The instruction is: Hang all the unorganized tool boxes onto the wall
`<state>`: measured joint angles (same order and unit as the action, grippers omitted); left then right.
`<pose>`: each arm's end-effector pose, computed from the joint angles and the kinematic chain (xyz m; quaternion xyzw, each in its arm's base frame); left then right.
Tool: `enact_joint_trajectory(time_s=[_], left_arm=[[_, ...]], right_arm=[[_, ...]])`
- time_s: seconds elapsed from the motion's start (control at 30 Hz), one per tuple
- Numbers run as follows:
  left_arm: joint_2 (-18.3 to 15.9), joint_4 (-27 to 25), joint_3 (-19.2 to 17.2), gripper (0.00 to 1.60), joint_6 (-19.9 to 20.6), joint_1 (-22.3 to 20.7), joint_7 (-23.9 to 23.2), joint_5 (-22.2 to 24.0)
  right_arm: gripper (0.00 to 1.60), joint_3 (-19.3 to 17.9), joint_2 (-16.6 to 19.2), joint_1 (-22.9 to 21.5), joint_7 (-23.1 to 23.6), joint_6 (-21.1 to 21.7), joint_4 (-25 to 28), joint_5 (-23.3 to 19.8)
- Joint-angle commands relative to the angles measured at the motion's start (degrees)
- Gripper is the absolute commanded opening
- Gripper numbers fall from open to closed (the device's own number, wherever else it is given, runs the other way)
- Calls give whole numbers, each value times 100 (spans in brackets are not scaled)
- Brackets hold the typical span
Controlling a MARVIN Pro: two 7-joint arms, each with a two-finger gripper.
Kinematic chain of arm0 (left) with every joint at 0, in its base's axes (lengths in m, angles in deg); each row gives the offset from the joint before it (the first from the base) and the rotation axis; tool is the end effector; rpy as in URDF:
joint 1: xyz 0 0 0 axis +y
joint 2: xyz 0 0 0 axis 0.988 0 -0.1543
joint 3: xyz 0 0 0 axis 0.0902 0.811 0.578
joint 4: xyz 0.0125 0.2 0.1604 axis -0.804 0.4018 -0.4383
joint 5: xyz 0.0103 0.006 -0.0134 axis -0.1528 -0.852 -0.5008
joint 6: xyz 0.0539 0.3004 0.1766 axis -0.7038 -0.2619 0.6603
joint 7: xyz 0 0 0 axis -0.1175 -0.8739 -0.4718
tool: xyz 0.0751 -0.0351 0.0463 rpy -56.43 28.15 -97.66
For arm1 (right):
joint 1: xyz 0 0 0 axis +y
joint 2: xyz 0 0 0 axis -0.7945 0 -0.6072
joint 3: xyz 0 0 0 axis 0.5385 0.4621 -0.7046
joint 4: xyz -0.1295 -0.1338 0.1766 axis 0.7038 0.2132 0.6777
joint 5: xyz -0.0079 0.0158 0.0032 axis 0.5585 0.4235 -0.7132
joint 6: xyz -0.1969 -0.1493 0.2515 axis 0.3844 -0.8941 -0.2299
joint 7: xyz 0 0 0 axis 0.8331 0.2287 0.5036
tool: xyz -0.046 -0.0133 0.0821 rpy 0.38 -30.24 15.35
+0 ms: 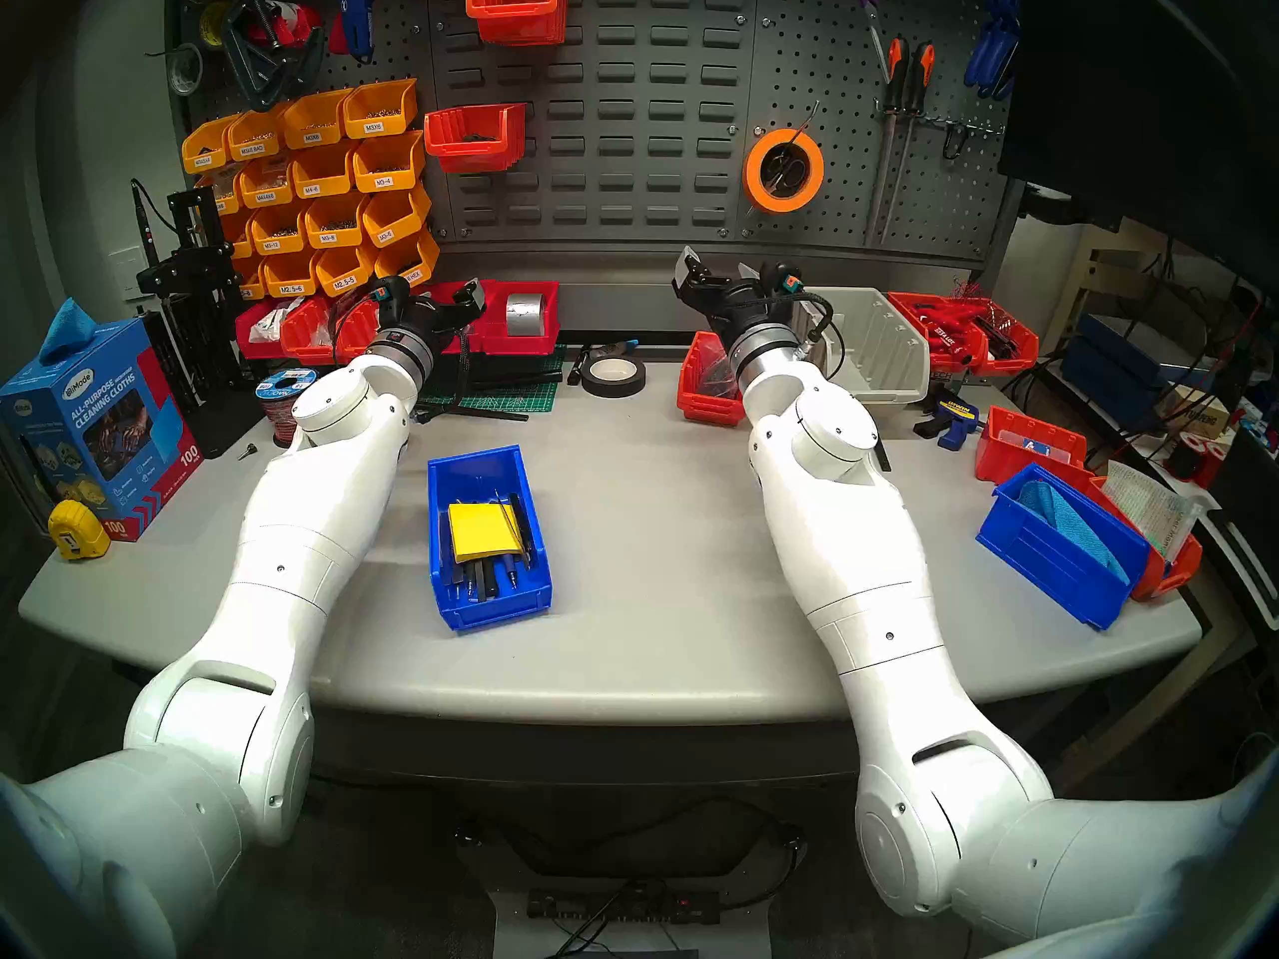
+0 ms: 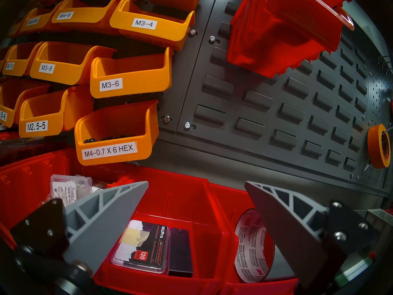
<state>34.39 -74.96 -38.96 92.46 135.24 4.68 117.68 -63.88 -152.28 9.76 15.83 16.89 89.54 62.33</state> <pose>0.5964 0.0859 -0.1048 0.6453 0.0639 0.7497 0.1324 0.5418 0.1014 -0.0607 -0.5794 0.0020 -0.7837 0.2237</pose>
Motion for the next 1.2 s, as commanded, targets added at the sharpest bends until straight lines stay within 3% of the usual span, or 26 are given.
enact_joint_trajectory(time_s=[0.0,0.3,0.4,0.67,1.17], left_arm=[[6,-57,-5,160,-8,-97,-2,-2],[6,-57,-5,160,-5,-99,0,-3],[6,-57,-4,160,-4,-99,0,-3],[7,-57,-4,160,-3,-100,1,-4],[7,-57,-5,160,-4,-99,0,-4]], right_arm=[[160,243,169,118,-10,526,654,173],[160,367,328,723,-554,1389,1405,457],[160,416,310,841,-685,1439,1411,521],[160,660,427,753,-712,768,884,908],[160,774,222,520,-691,197,285,858]])
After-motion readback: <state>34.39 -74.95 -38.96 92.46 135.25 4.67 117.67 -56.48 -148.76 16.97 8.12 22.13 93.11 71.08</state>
